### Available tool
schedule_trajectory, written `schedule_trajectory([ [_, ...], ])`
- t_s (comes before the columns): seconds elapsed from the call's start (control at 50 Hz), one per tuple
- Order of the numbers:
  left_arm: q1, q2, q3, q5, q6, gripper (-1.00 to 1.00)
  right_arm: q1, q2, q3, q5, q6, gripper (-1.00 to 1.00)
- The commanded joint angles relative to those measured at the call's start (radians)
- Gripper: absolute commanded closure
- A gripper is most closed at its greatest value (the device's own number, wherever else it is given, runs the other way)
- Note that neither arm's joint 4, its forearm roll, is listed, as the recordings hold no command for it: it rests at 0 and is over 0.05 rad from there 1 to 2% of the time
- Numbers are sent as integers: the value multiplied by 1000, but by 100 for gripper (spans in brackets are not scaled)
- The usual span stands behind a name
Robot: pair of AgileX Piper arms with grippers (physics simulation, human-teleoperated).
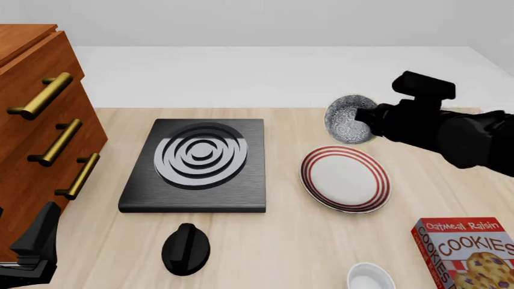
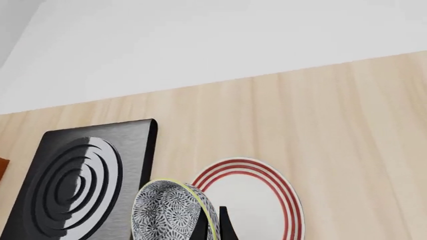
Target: Pick the akita bowl on the ramekin and place it on the plate.
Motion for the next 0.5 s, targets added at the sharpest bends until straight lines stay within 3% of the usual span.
schedule_trajectory([
  [0.02,0,3,0,-3,0,-100,-12,119,-3,-91,70,100],
  [0.14,0,2,-1,-1,0,-100,-21,177,33,-147,123,100],
  [0.5,0,1,-1,1,0,-100,-63,253,90,-236,145,100],
])
